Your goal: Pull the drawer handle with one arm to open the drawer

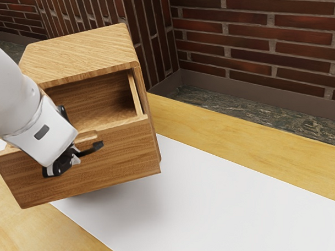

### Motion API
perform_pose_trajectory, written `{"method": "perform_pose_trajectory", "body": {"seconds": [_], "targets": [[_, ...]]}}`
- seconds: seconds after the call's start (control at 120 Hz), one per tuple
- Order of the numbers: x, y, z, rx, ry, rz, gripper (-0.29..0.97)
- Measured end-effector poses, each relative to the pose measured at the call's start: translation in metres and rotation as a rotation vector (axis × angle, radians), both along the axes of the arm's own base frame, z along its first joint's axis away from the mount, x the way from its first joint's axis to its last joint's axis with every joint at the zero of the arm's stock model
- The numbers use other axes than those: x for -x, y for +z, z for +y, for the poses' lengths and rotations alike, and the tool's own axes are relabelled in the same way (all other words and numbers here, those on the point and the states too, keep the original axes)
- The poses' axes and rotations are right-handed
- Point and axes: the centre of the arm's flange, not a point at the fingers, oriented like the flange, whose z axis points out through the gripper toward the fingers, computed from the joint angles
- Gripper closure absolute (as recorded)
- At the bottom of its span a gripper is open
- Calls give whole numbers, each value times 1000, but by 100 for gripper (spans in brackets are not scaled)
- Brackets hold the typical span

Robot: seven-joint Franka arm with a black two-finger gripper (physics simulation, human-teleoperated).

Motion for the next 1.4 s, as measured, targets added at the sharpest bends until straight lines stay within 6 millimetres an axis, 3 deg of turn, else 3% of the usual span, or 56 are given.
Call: {"method": "perform_pose_trajectory", "body": {"seconds": [0.3, 0.683, 0.875, 0.958, 1.058, 1.1, 1.142, 1.175, 1.225, 1.3, 1.4], "targets": [[1, -3, 3, 23, 25, 21, 65], [1, -5, 4, 33, 32, 30, 57], [2, 4, 3, 41, 31, 15, 52], [4, 25, 2, 46, 31, -20, 52], [-3, 78, -1, 61, 33, -76, 51], [-21, 108, -2, 75, 38, -87, 50], [-63, 147, 0, 104, 50, -89, 49], [-100, 163, 8, 139, 73, -71, 46], [-136, 162, 46, 220, 166, -16, 37], [-148, 148, 94, 307, 314, 52, 26], [-154, 121, 143, 386, 462, 92, 16]]}}
